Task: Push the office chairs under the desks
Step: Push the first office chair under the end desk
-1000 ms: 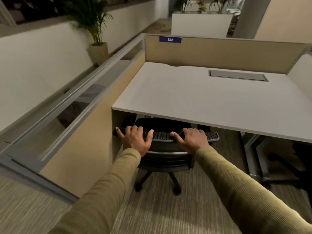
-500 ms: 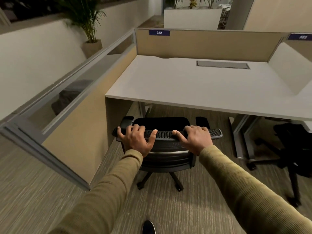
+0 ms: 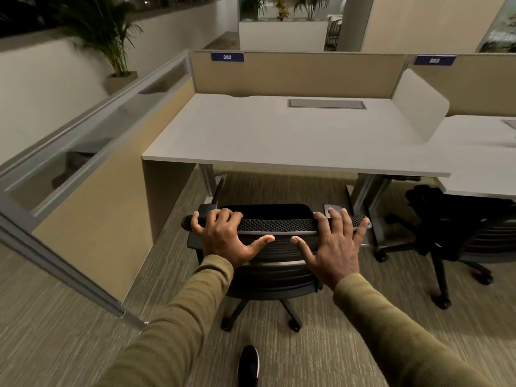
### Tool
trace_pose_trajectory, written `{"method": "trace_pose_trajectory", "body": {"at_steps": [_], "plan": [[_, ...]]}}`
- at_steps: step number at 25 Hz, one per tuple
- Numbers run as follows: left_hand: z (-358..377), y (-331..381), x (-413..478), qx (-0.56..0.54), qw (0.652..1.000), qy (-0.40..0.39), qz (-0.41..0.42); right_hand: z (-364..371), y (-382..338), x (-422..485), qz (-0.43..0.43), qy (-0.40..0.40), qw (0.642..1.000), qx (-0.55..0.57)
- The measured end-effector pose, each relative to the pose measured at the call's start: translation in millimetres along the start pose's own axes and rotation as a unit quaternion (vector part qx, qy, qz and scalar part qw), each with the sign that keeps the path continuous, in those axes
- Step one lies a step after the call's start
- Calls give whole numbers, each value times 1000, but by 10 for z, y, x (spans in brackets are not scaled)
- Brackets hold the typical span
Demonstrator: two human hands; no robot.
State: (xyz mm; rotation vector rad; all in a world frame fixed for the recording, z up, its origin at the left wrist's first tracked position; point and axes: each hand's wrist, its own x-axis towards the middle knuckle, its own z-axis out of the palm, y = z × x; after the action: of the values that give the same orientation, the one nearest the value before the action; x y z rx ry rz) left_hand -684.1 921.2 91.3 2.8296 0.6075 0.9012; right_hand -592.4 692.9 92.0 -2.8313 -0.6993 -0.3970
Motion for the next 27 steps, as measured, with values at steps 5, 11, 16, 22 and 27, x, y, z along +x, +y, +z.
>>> {"method": "trace_pose_trajectory", "body": {"at_steps": [5, 11, 16, 22, 27], "plan": [[161, 96, 267, -14, 1000, 16, 18, 23, 101, 175, 21, 12, 1000, -9], [509, 102, 768, -34, 999, 8, 37, 128, 189, 718, 36, -13, 999, -20], [862, 115, 1287, -14, 997, -63, 32, 256, 290, 1336, 51, -64, 995, -55], [1316, 110, 2044, 8, 990, -137, 39, 406, 357, 2158, 99, -155, 977, -104], [1646, 55, 2491, 5, 990, -132, 53, 631, 215, 2420, 126, -141, 977, -101]]}}
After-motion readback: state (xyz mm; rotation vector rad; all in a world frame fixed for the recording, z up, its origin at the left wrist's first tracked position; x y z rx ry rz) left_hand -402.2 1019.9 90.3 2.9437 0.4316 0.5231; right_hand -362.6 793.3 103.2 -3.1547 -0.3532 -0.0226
